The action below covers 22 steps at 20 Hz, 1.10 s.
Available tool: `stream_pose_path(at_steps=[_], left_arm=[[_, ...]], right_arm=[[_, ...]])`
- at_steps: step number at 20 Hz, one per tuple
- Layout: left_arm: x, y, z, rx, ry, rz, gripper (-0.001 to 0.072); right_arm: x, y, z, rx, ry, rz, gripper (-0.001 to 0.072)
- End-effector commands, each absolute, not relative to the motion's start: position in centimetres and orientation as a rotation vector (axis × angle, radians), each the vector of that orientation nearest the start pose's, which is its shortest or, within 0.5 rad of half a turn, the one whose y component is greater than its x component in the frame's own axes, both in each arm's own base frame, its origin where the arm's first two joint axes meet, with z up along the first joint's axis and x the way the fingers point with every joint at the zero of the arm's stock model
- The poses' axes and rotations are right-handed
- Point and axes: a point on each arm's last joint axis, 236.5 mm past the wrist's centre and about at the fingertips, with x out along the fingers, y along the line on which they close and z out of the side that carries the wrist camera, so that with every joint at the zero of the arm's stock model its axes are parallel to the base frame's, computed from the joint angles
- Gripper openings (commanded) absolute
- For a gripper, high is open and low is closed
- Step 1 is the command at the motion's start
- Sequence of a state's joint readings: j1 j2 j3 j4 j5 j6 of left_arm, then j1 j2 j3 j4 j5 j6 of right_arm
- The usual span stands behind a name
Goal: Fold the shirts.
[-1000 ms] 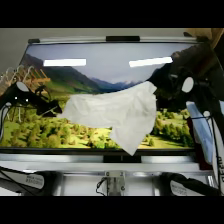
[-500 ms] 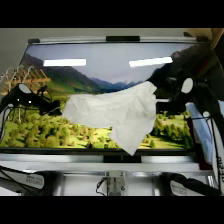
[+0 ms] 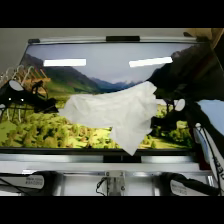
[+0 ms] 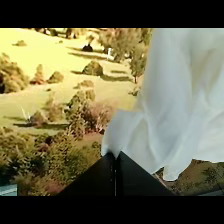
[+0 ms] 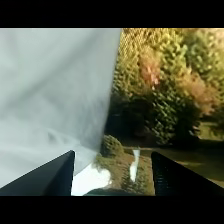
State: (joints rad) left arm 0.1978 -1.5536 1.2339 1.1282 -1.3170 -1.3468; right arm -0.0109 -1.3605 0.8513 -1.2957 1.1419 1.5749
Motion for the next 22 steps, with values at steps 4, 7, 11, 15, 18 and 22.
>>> stream_pose_path(at_steps=[4, 7, 11, 15, 18, 22], left_arm=[[35.8, -3.0, -4.1, -0.397, 1.566, -0.309, 0.0035], [35.3, -3.5, -2.7, -0.401, 1.556, -0.329, 0.0034], [36.0, -5.7, 5.8, -0.419, 1.377, -0.479, 0.0033], [38.7, -7.0, 30.0, -0.473, 0.712, -0.625, 0.0033], [33.4, -4.3, 49.4, -0.339, 0.134, -0.467, 0.0034], [21.2, -6.3, 60.2, -0.185, -0.285, -0.288, 0.0034]], right_arm=[[30.1, 8.9, -12.5, 0.513, 1.597, 0.123, 0.0487], [31.1, 11.6, -10.7, 0.581, 1.541, 0.261, 0.0071], [35.6, 12.8, -0.1, 0.472, 1.240, 0.450, 0.0070], [39.2, 10.6, 26.2, 0.224, 0.552, 0.468, 0.0069], [32.6, 6.9, 46.1, 0.056, 0.016, 0.315, 0.0069], [21.8, 5.3, 55.1, 0.029, -0.257, 0.232, 0.0069]])
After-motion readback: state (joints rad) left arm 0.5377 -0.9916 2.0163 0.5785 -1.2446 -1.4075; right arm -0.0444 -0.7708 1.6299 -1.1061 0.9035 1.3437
